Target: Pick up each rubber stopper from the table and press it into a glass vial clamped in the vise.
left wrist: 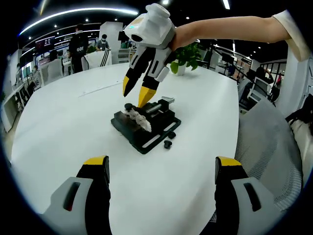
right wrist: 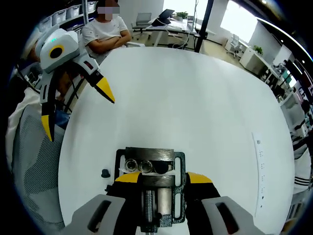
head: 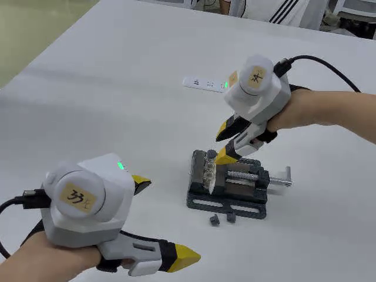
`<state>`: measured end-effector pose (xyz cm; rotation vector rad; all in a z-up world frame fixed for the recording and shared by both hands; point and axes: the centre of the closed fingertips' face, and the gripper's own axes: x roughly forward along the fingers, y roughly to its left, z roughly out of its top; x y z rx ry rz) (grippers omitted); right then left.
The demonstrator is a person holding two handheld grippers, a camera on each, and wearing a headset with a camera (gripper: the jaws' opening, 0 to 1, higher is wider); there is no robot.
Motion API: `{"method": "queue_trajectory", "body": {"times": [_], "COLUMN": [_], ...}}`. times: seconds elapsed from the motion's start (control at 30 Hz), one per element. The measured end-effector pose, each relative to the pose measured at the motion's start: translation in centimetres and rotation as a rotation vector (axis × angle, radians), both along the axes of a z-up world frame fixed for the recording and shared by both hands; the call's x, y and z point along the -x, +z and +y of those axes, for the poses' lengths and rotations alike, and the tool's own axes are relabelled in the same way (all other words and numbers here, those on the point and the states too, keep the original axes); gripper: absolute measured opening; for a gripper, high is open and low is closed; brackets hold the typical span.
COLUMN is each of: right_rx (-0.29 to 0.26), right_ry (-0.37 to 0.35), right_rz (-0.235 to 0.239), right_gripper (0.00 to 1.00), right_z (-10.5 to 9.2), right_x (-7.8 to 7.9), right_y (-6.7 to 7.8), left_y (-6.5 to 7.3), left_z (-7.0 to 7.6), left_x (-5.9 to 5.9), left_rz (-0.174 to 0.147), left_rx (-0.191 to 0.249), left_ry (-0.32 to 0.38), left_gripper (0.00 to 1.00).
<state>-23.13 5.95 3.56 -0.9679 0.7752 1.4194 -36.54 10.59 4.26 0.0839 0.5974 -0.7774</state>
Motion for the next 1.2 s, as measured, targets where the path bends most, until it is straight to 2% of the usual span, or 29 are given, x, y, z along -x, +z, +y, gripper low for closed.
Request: {"method": "queue_trajectory", "body": {"times": [0.1,0.2,0.33,0.5,0.6,0.7,0.97,1.03,1.1,1.13,1.2], "right_rx": [-0.028,-0.062,-0.087,-0.117,-0.117,-0.152,-0.181,-0.187,-0.198,-0.204,-0.215], "right_ry": [-0.014,-0.011,-0.045,-0.074,-0.083,-0.103,-0.137,-0.143,-0.159,-0.163,-0.176], "right_rz": [0.009,0.012,0.037,0.053,0.059,0.060,0.055,0.056,0.055,0.056,0.063], "right_gripper": [0.41,0.47,0.54,0.71,0.74,0.75,0.73,0.74,0.74,0.74,0.75], "right_z": [-0.3,-0.7,-1.4,-2.7,-3.5,-3.9,-5.9,-6.5,-7.0,-7.2,-7.6], "right_x": [0.5,1.4,2.6,4.1,4.7,5.5,7.3,8.1,8.6,8.9,9.5], "right_y": [0.1,0.1,-0.4,-0.8,-0.9,-0.5,-0.3,-0.2,-0.1,-0.1,0.0], "left_y": [0.0,-0.1,-0.1,-0.1,-0.2,-0.4,-1.1,-1.5,-1.8,-1.8,-1.9], "left_z": [-0.1,-0.1,-0.1,-0.1,-0.1,-0.2,-1.0,-1.4,-1.8,-2.1,-2.7], "left_x": [-0.1,-0.1,-0.3,-0.4,-0.5,-0.4,-1.0,-1.2,-1.4,-1.5,-2.1], "left_rz": [0.000,0.001,0.001,-0.001,-0.001,-0.002,0.000,0.017,0.012,0.009,0.027], "left_rx": [0.004,0.001,0.000,0.001,-0.005,-0.012,-0.054,-0.081,-0.147,-0.159,-0.155], "left_ry": [-0.001,-0.005,-0.012,-0.014,-0.023,-0.037,-0.078,-0.113,-0.165,-0.179,-0.193], "left_gripper": [0.88,0.88,0.88,0.88,0.88,0.87,0.76,0.73,0.70,0.69,0.64]}}
